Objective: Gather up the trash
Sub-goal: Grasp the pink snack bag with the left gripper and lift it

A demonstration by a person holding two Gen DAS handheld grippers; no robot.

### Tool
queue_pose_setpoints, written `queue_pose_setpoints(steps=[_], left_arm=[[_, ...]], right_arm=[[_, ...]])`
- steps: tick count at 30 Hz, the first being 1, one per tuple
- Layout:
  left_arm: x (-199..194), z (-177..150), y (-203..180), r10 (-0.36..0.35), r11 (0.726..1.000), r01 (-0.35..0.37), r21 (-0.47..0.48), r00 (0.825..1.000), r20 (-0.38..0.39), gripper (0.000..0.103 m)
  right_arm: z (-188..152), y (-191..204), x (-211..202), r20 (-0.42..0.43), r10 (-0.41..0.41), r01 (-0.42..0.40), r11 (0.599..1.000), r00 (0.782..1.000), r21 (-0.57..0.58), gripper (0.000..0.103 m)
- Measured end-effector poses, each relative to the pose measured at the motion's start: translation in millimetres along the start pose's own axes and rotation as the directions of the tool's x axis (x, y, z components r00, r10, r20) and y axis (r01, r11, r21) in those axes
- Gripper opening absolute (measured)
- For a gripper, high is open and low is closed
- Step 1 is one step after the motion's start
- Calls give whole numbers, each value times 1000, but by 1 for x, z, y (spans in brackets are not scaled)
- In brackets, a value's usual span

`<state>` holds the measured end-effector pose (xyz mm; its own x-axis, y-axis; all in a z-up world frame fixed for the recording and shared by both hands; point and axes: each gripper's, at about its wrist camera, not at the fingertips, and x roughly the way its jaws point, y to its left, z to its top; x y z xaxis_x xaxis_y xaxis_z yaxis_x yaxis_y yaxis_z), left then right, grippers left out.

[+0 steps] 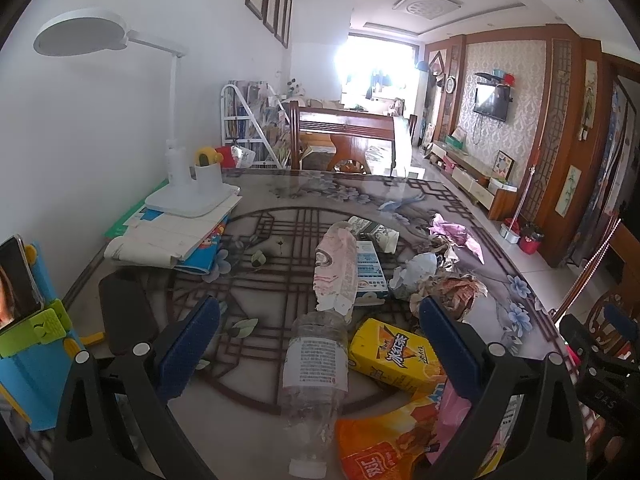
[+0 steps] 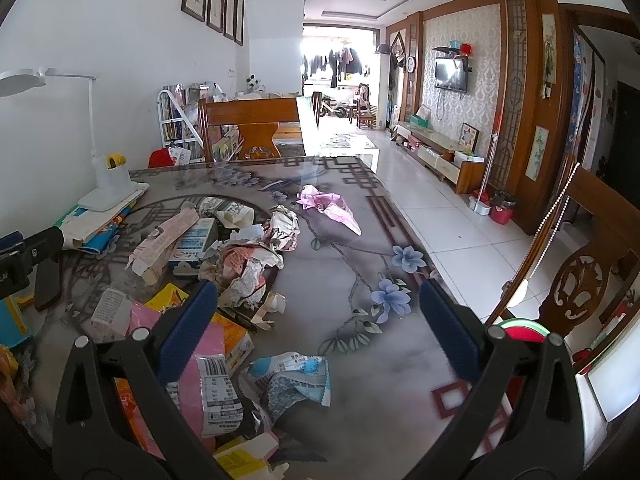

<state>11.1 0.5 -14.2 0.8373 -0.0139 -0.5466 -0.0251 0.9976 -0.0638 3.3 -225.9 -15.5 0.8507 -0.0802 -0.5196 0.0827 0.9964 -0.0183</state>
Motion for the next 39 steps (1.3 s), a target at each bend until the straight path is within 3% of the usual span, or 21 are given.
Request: queue_pose_setpoints(steps=[9, 14, 16, 20, 25, 30, 32, 35, 37, 39], left_arm=[[1, -2, -3, -43, 999, 43, 8, 999, -13, 95], [-3, -4, -16, -88, 994, 88, 70, 996, -4, 95], [-2, -8, -26, -154, 983, 157, 98, 987, -32, 95], [1, -18, -47, -219, 962, 231, 143, 971, -92, 94], [4, -41, -77, -326, 926, 354, 128, 924, -199, 81], [19, -58, -106, -329, 916, 377, 141, 903, -275, 81], [24, -61, -112, -310, 922, 361, 142, 906, -287, 82], [36, -66, -114, -303, 927, 358, 115, 893, -334, 80], [46, -69, -109, -320, 926, 371, 76, 874, -365, 77], [50, -71, -103, -340, 924, 380, 36, 861, -378, 64]], right_arm=[[-1, -1, 2, -5, -12, 12, 1000, 1000, 0, 99], [1, -12, 5, -9, -35, 35, 999, 999, 38, 99], [2, -18, 6, -13, -44, 45, 997, 999, 58, 99], [4, -24, 5, -12, -56, 56, 996, 998, 71, 99], [3, -40, 4, -18, -109, 110, 991, 994, 75, 99], [-3, -64, 7, -58, -141, 147, 982, 988, 115, 99], [-6, -71, 7, -75, -148, 156, 980, 986, 123, 99], [-11, -79, 10, -103, -142, 155, 979, 985, 135, 99], [-12, -82, 13, -121, -133, 150, 978, 984, 144, 99], [-14, -82, 17, -141, -119, 140, 979, 983, 151, 99]])
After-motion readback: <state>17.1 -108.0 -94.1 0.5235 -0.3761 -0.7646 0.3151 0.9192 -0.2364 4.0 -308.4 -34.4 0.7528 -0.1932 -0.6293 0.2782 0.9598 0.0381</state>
